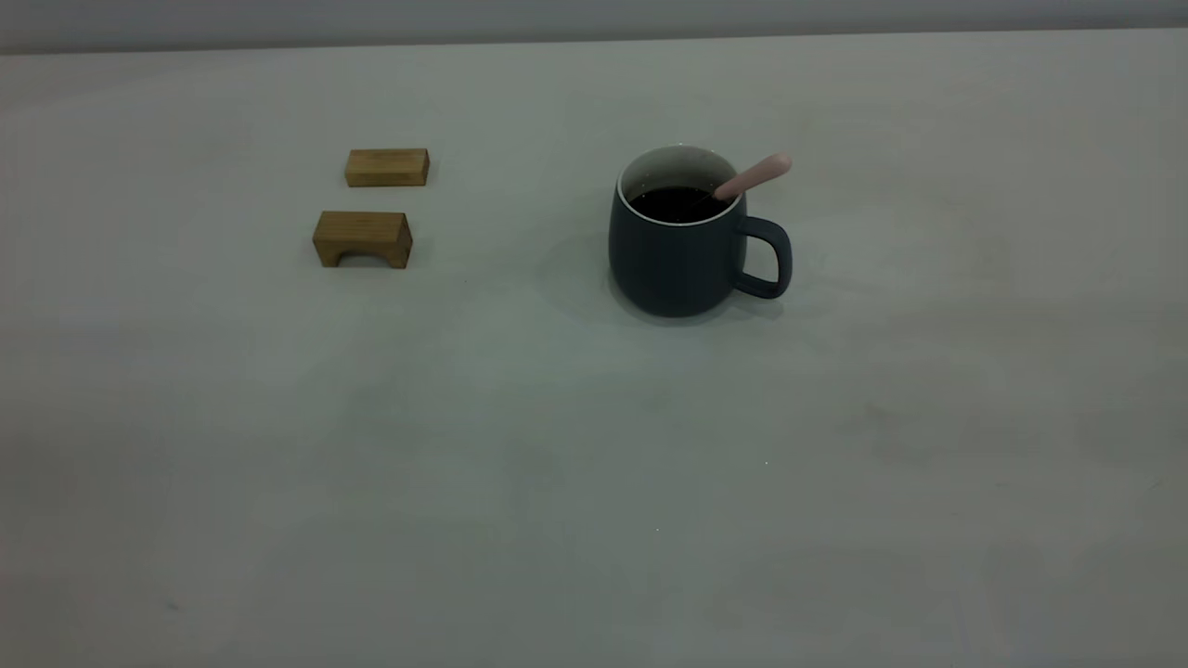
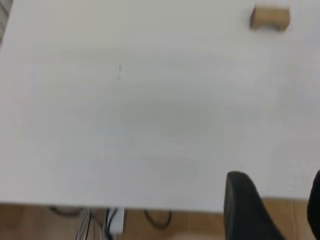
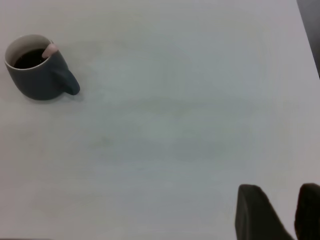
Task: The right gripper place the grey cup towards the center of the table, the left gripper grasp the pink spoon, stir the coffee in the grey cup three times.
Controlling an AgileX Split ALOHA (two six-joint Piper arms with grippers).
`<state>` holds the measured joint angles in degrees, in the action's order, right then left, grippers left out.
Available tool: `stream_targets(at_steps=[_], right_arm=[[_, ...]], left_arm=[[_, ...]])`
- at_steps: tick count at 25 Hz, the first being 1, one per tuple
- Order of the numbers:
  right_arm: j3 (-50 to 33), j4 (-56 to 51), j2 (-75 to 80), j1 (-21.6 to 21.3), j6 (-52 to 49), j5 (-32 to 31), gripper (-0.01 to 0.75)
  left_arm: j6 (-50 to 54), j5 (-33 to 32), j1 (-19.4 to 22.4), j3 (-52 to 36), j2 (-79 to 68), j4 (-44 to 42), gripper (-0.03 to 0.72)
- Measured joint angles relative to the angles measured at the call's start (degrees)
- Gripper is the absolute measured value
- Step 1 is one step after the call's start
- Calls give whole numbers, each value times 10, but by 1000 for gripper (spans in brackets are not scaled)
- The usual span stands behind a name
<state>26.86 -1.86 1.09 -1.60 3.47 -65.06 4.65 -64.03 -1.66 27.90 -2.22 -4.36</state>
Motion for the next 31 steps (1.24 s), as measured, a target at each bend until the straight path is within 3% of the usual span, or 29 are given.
stream_targets(at_steps=[31], right_arm=[[0,0,0,0,0,0,237]], left_arm=[[-14,-6,0,0,33,9,381]])
